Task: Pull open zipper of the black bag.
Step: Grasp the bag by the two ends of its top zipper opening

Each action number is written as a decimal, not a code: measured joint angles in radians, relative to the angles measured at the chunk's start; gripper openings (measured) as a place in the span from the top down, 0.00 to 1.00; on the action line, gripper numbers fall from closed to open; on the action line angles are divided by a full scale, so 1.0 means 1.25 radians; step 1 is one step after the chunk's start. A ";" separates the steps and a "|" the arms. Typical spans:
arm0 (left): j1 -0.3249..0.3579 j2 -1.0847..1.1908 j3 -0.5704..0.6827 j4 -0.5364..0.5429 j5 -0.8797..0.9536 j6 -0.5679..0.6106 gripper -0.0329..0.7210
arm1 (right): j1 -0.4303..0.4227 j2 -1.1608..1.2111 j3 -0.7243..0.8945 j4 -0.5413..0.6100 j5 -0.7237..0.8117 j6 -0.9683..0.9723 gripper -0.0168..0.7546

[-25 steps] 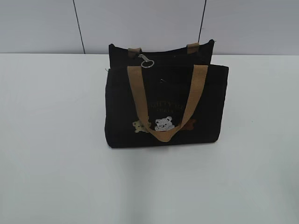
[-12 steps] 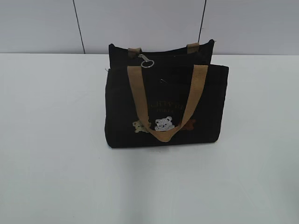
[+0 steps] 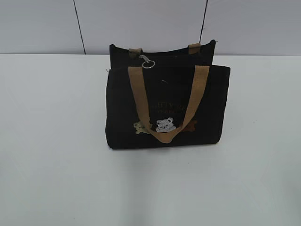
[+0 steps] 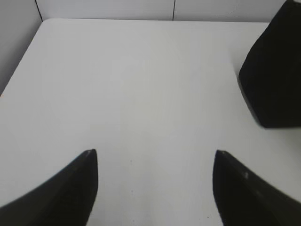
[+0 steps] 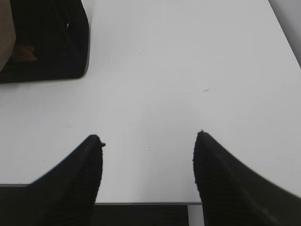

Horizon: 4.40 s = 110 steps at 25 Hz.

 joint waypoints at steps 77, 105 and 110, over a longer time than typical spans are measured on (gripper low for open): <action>-0.016 1.657 -0.569 1.217 -1.733 -0.812 0.31 | 0.000 0.574 -0.279 0.275 -0.025 -0.547 0.37; -0.040 1.658 -0.601 1.238 -1.725 -0.812 0.39 | 0.000 0.591 -0.280 0.326 -0.099 -0.668 0.37; -0.040 1.658 -0.601 1.239 -1.711 -0.812 0.58 | 0.000 0.601 -0.280 0.327 -0.106 -0.704 0.37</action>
